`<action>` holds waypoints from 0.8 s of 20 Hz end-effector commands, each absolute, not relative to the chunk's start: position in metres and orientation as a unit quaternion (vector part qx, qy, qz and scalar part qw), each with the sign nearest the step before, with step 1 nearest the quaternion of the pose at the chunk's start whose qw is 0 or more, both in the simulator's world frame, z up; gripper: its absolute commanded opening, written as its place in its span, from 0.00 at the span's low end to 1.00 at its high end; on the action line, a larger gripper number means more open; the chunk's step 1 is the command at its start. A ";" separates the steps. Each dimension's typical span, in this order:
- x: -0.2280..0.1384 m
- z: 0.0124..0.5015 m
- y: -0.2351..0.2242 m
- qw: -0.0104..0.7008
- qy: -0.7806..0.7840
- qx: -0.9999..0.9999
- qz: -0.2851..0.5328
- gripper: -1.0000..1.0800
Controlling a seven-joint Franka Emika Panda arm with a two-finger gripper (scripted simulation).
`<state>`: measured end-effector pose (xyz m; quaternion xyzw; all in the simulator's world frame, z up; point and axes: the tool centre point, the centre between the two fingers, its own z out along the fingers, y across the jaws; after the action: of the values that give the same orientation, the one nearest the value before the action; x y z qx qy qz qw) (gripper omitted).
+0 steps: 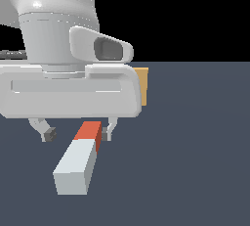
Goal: Insert the peg into the horizontal hole in a box.
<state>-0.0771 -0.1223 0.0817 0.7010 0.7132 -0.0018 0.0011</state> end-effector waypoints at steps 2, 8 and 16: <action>-0.082 0.074 -0.130 0.001 0.714 0.700 0.000 0.96; -0.083 0.072 -0.132 0.000 0.714 0.701 -0.001 0.96; -0.084 0.044 -0.132 0.000 0.714 0.700 0.000 0.96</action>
<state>-0.0832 -0.1319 0.0517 0.7004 0.7138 -0.0002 0.0004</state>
